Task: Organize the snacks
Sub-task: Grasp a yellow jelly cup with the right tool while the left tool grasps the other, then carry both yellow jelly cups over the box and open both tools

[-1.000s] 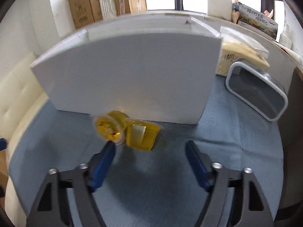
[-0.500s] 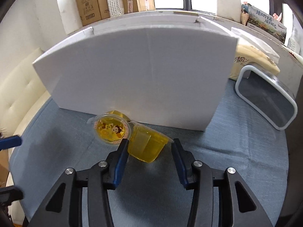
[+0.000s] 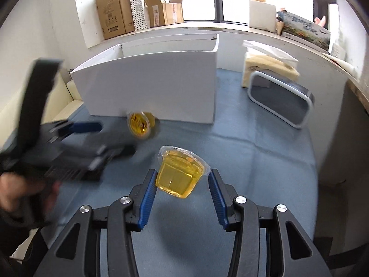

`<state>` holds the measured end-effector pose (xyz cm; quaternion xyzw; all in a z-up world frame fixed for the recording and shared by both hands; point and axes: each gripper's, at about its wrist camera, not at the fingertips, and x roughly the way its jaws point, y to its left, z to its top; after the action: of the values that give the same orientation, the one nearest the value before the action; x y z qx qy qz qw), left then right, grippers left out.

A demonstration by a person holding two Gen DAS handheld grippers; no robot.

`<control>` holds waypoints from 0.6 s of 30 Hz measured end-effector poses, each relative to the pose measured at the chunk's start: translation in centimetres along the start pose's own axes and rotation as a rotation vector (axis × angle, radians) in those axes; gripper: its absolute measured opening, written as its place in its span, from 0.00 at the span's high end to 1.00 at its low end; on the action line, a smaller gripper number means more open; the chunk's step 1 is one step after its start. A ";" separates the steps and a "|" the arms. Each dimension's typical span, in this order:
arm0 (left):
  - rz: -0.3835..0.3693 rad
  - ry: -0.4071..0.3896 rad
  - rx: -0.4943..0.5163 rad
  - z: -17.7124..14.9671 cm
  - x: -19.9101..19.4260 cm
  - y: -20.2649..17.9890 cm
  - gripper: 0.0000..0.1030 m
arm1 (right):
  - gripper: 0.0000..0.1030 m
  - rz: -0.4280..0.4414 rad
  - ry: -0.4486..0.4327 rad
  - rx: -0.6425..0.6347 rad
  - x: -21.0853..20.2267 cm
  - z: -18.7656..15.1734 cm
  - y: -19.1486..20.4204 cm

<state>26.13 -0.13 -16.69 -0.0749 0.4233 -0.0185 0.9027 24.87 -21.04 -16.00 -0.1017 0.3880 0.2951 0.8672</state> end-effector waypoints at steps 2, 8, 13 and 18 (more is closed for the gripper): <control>0.011 -0.001 -0.029 0.6 1.0 -0.3 0.03 | 0.52 0.003 0.000 0.006 -0.8 -0.7 -0.4; 0.052 0.028 -0.002 1.3 3.0 -1.3 0.38 | 0.52 -0.002 -0.001 0.015 -1.8 -1.5 -1.3; 0.054 0.009 0.010 1.2 2.6 -1.1 0.51 | 0.52 0.007 -0.009 0.017 -2.2 -1.7 -1.4; 0.014 -0.017 0.034 0.5 0.6 -1.0 0.51 | 0.52 0.024 -0.027 0.024 -2.5 -1.4 -1.0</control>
<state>26.93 -1.16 -16.66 -0.0565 0.4156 -0.0186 0.9076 23.29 -23.51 -15.15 -0.0828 0.3808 0.3023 0.8699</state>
